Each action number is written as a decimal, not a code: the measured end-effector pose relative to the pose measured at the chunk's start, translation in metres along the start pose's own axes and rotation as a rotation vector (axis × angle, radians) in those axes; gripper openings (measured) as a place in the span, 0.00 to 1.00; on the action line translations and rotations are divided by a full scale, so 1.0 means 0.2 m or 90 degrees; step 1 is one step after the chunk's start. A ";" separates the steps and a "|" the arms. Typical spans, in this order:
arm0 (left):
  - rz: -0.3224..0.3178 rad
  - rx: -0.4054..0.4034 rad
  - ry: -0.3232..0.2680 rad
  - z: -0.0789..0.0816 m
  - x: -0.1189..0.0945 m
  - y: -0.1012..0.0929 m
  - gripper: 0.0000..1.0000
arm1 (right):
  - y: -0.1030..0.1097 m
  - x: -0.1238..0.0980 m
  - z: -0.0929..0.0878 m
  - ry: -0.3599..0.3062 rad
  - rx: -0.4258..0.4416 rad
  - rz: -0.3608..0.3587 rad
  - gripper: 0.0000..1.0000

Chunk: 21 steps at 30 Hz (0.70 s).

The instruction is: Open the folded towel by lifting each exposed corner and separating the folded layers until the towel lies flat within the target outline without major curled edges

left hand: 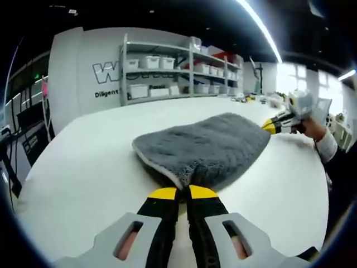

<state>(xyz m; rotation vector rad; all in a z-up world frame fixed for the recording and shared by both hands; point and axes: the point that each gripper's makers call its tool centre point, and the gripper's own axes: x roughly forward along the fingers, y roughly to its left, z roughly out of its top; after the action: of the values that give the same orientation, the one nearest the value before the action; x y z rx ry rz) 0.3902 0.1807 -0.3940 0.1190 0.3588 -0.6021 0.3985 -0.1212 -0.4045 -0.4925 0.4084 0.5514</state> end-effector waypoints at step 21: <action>-0.067 0.014 0.054 -0.07 -0.06 -0.12 0.05 | -0.07 0.14 0.02 0.065 -0.058 0.026 0.00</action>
<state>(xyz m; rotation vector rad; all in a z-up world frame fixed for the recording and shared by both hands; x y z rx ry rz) 0.3630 0.1696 -0.4036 0.1475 0.4427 -0.7067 0.4304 -0.1186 -0.4101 -0.6024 0.4933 0.5874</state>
